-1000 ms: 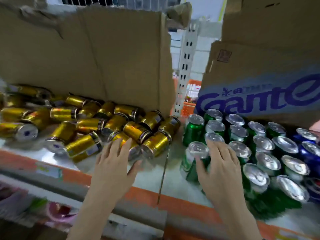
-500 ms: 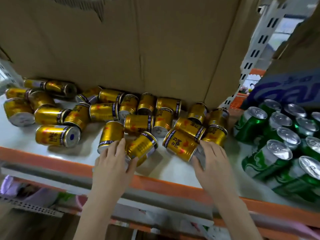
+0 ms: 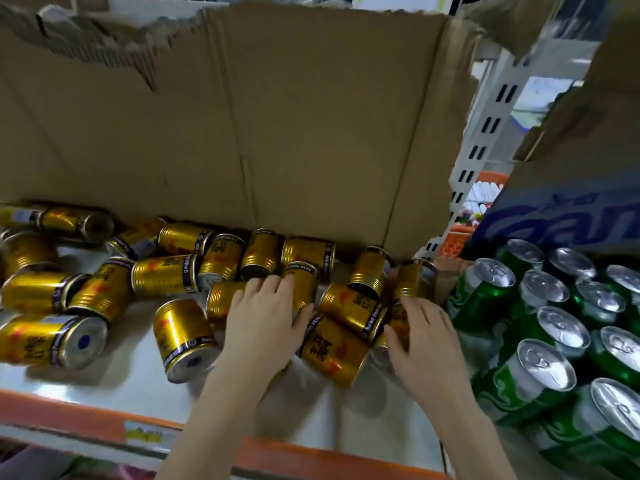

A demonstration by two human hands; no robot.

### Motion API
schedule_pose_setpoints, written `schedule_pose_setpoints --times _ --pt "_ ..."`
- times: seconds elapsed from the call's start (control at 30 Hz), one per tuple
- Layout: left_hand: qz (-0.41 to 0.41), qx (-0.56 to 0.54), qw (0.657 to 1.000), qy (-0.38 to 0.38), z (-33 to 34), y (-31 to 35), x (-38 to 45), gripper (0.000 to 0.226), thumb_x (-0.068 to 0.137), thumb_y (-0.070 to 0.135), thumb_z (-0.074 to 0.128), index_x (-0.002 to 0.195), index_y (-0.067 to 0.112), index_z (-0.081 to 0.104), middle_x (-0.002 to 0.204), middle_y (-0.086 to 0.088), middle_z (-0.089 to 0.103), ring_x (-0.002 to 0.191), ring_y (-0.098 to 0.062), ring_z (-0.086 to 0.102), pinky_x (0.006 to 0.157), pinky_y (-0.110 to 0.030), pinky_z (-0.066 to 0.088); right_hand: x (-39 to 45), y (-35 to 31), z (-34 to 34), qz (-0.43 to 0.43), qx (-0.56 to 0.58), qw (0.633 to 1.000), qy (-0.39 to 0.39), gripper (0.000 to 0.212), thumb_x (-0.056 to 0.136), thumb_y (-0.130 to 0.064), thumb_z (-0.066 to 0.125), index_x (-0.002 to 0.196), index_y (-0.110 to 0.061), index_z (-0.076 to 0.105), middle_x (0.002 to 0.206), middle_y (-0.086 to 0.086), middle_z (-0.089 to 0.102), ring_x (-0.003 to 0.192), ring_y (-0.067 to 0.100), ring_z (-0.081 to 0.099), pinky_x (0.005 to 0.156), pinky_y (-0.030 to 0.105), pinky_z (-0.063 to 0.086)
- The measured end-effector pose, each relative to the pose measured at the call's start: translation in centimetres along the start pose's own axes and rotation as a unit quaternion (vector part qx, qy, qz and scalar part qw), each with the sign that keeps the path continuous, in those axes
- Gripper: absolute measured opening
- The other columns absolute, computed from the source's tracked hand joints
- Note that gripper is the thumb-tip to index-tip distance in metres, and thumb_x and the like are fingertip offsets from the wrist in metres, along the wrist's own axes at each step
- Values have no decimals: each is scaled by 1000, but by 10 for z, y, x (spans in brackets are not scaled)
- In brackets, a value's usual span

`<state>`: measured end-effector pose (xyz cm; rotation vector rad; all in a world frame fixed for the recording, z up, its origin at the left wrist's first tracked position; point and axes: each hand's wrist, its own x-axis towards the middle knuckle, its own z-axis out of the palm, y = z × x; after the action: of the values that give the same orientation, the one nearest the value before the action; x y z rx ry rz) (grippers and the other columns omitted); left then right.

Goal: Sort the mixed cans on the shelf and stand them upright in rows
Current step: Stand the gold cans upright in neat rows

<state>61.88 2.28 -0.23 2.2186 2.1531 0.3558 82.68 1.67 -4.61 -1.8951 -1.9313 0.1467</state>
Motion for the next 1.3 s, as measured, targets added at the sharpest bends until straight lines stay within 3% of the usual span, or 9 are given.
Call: schedule_pose_setpoints --times 0.13,0.27,0.43,0.63,0.8,1.0,1.1,1.17,1.3 --pt "63 15 997 -29 4 19 38 53 95 50 35 140 21 33 141 2 41 132 -20 33 108 -36 28 29 -6 -5 -20 0 1000 -20 50 92 -34 51 137 -15 41 137 4 44 128 21 38 108 33 29" --pt "105 50 991 -62 11 17 83 55 94 40 47 141 16 32 142 -4 38 132 -25 32 107 -37 31 72 -25 0 -23 -20 999 -44 49 93 -36 47 137 -13 38 134 7 42 122 23 43 99 31 39" --pt "106 83 979 -156 19 6 127 65 87 43 57 140 14 32 141 -11 36 132 -31 31 107 -41 32 126 -50 17 132 -32 979 -150 61 94 -47 43 138 -7 31 138 18 31 120 33 44 92 36 43" --pt "74 140 966 -204 32 25 140 84 79 48 65 143 14 23 144 -17 24 131 -38 26 106 -44 31 144 -60 37 218 -33 963 -154 78 90 -46 52 142 -6 10 139 26 22 114 36 50 92 38 48" --pt "72 199 958 -193 39 29 143 73 82 39 62 143 19 27 144 -17 22 131 -41 23 105 -47 30 139 -49 41 237 55 955 -170 79 84 -43 58 138 -19 6 126 21 47 106 35 54 80 35 50" --pt "61 129 967 -212 32 33 139 75 79 29 70 141 14 30 138 -10 38 126 -38 38 101 -49 37 129 -49 23 218 119 956 -159 72 78 -31 67 129 -19 18 125 15 45 110 33 50 86 34 46" --pt "57 38 984 -167 11 27 142 68 77 39 71 131 11 39 124 -7 50 112 -29 52 84 -35 47 127 -46 9 190 133 965 -123 86 73 -20 74 137 -22 16 133 13 38 114 30 48 82 30 43" --pt "55 9 990 -132 -7 24 145 63 77 50 68 121 10 48 109 -4 55 98 -22 55 71 -29 44 127 -43 4 165 81 977 -104 94 71 -21 75 141 -25 12 135 12 41 122 29 43 93 36 44" --pt "33 -59 991 -114 -13 26 148 57 78 55 64 109 8 56 96 -2 56 82 -16 51 67 -25 44 126 -47 6 152 63 982 -90 87 75 -19 73 142 -21 17 137 11 37 125 28 38 100 34 36"
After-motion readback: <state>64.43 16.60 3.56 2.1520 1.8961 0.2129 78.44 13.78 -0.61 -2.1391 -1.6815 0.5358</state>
